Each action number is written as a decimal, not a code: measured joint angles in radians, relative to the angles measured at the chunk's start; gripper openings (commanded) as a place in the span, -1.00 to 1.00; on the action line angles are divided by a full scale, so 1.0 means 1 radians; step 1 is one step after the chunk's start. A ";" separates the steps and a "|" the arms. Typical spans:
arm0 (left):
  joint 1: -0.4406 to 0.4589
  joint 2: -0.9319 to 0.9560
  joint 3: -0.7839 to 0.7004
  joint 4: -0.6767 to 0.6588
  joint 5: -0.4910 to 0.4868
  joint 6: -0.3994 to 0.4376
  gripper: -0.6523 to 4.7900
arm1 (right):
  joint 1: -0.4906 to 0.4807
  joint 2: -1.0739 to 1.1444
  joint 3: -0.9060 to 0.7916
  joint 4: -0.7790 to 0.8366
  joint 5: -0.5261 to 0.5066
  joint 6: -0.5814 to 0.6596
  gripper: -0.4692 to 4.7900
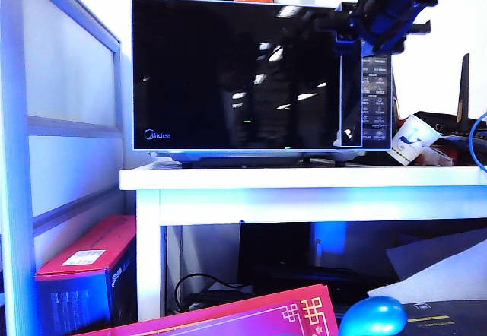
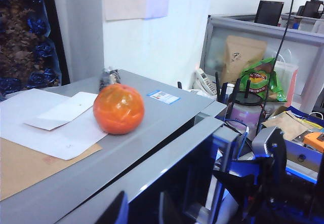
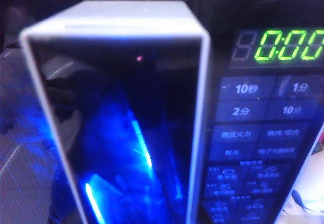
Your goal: Open the microwave door, place the orange inside the microwave, then close the microwave door.
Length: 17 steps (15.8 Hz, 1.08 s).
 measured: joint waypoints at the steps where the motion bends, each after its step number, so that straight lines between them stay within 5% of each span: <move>1: 0.000 0.000 0.000 -0.002 0.000 0.000 -0.41 | 0.000 -0.029 0.005 0.051 -0.027 -0.002 0.95; 3: 0.000 0.000 0.000 -0.002 0.000 0.000 -0.41 | 0.000 -0.052 0.024 0.126 -0.074 -0.003 0.95; 11: 0.000 0.000 0.000 -0.013 -0.005 0.001 -0.41 | -0.002 -0.103 0.010 -0.001 -0.190 -0.003 0.95; 17: -0.034 0.066 0.000 0.046 -0.122 0.027 -0.41 | -0.009 -0.145 0.006 -0.064 -0.269 0.004 0.95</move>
